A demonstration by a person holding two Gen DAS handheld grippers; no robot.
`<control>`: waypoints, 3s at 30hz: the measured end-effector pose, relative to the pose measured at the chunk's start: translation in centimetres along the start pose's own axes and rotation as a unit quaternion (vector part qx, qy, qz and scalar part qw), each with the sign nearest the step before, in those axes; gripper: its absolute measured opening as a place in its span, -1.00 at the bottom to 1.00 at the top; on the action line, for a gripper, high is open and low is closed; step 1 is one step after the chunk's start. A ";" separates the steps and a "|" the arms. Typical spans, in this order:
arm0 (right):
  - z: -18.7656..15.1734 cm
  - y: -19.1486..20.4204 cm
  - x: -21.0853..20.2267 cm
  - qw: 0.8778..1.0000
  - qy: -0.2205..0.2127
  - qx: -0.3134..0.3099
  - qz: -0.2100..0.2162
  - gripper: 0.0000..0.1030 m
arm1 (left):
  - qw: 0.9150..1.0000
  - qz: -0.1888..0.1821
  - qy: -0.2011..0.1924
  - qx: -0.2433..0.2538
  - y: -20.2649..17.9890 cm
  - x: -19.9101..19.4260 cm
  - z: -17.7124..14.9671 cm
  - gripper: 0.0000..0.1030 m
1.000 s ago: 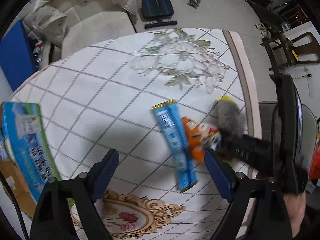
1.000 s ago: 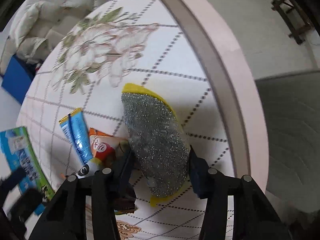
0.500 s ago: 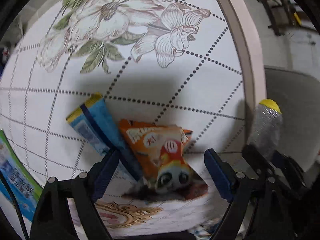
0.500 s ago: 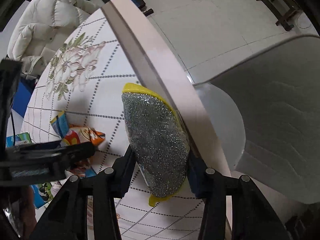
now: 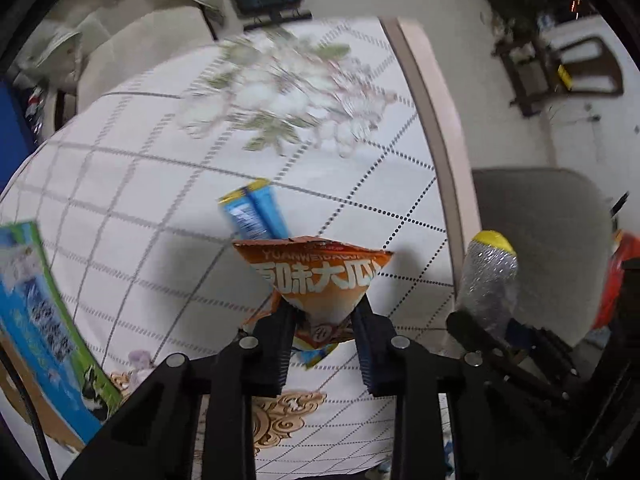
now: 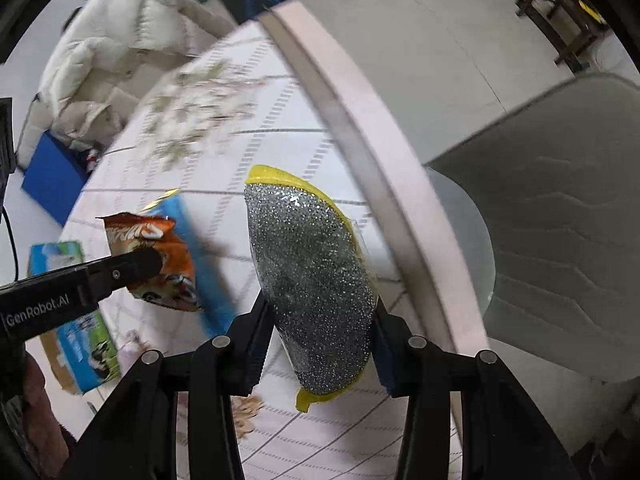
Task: Organize soft objects
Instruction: 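Carry the sponge and orange bag into the box and open both tools, then move both tools from the box toward the purple sock and blue tube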
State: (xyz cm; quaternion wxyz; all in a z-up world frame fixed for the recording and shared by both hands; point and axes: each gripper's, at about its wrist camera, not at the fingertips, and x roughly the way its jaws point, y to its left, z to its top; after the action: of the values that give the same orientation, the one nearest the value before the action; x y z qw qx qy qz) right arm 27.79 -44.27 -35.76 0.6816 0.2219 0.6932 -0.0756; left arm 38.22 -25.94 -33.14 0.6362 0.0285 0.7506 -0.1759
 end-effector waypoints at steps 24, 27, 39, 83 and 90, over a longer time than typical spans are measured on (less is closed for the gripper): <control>-19.9 44.8 -0.5 0.959 0.018 -0.251 0.132 -0.11 | 0.969 0.033 -0.117 -0.215 39.1 -16.2 -20.8 -0.60; -21.3 49.6 2.7 0.957 0.039 -0.259 0.124 -0.12 | 0.967 0.041 -0.083 -0.238 44.1 -14.6 -20.8 -0.60; -21.3 57.3 13.2 0.964 0.078 -0.250 0.050 -0.11 | 0.968 0.015 0.056 -0.244 51.2 -5.9 -18.5 -0.60; -27.0 48.8 -6.3 0.941 -0.130 -0.311 -0.014 1.00 | 0.939 0.120 -0.239 -0.215 39.6 -22.0 -32.9 0.96; -27.5 47.0 -8.1 0.941 -0.141 -0.307 0.002 1.00 | 0.934 0.147 -0.258 -0.199 36.5 -23.1 -33.5 0.96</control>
State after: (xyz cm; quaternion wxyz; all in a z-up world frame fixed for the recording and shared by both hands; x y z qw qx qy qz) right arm 21.82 7.13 -16.91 0.8076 -0.0097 0.5789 0.1119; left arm 20.63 22.54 -14.90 0.8195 -0.0348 0.5676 0.0714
